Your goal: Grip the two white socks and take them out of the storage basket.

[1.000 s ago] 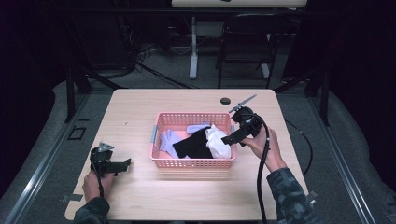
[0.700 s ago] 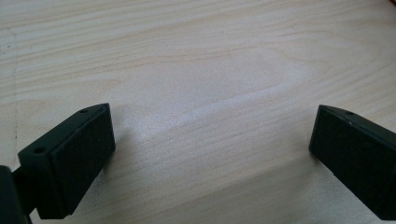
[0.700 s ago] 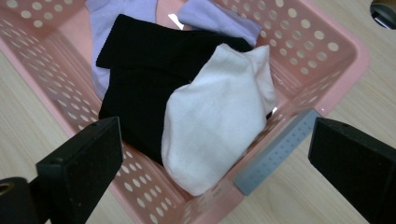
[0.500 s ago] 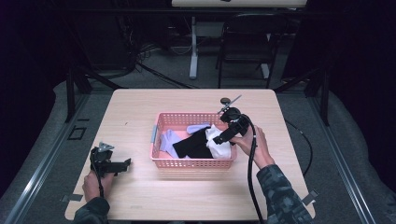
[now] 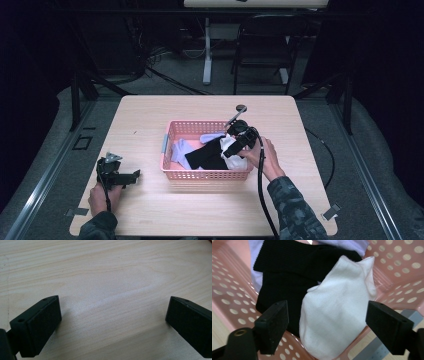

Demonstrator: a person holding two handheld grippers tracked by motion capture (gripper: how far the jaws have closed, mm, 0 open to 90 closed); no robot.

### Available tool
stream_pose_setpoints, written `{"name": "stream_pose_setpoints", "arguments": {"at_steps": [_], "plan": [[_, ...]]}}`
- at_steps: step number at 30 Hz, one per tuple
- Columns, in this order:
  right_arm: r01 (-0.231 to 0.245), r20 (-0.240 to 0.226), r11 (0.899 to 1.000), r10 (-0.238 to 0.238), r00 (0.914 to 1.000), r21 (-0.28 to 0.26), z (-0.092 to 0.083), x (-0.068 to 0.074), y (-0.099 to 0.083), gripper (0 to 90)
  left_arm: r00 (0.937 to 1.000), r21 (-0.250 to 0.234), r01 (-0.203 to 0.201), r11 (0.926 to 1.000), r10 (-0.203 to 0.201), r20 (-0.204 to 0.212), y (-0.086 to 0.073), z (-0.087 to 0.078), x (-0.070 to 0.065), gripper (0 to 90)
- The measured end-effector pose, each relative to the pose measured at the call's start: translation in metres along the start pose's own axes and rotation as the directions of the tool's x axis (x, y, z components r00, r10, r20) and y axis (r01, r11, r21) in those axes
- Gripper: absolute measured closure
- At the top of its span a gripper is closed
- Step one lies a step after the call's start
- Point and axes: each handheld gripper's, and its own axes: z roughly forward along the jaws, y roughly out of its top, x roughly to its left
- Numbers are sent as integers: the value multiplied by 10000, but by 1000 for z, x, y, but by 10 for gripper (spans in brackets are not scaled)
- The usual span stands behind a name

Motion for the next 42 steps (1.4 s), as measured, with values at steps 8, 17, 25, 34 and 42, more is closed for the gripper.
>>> {"name": "stream_pose_setpoints", "arguments": {"at_steps": [8,17,25,34,42], "plan": [[-124,145,9989,118,9998,449,17,2,1,279,10000,0,1,10000,-1,0,0,0,0,0],[-444,425,9956,410,9983,829,26,1,-1,532,10000,-9,1,10000,-1,-4,0,0,0,0],[-709,390,9961,689,9969,531,24,-2,-4,776,10000,26,-33,10000,33,2,0,0,0,0],[-646,483,9979,646,9967,-14,7,-2,-5,854,10000,-10,3,10000,-3,-4,0,0,0,0],[-528,602,9977,554,9966,-435,-12,0,-2,857,10000,1,-1,10000,1,4,0,0,0,0]]}}
